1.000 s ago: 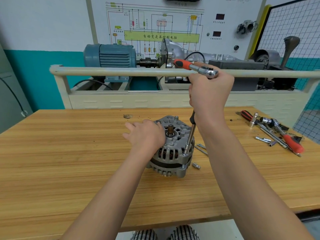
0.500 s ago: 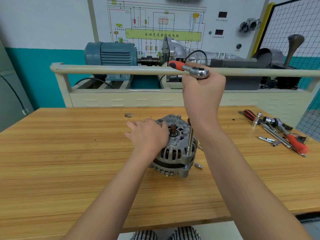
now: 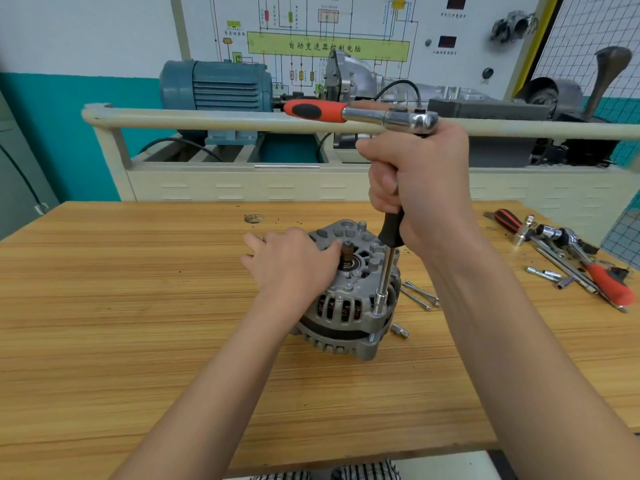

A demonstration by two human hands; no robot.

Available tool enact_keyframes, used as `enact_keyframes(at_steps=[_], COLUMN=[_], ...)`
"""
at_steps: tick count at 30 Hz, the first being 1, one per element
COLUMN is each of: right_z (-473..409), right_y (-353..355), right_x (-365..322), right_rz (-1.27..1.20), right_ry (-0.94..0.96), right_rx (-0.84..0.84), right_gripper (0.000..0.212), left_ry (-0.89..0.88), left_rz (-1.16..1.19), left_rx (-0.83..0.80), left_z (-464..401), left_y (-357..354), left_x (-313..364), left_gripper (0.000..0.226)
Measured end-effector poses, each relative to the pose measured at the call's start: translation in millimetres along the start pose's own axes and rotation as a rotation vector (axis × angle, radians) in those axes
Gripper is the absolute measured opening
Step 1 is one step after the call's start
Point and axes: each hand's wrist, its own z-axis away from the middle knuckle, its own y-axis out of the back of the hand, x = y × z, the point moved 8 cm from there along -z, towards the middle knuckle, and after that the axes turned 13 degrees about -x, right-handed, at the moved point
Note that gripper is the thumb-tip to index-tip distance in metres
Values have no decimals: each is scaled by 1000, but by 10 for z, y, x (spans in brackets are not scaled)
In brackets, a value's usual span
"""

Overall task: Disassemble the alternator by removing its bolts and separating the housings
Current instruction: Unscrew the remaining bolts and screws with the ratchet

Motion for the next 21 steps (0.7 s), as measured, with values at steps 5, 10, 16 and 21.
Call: enact_keyframes(at_steps=[5,10,16,21], right_z=[-23,-39,-54,-130], right_y=[-67,-126,-201,-332], right_x=[16,19,30,124], right_rz=[-34,-47,-121,-119], right_ry=[-11,-5,-38,-66], right_rx=[-85,-192,-316,-321], right_gripper=[56,61,62,64], left_ry=[-18,-30,-42,-100], left_rz=[22,36,48,130], left_rx=[1,3,17,-90], left_z=[-5,2,-28,-156], left_y=[21,32,47,20], left_x=[4,10,12,111], left_gripper=[57,56,55,40])
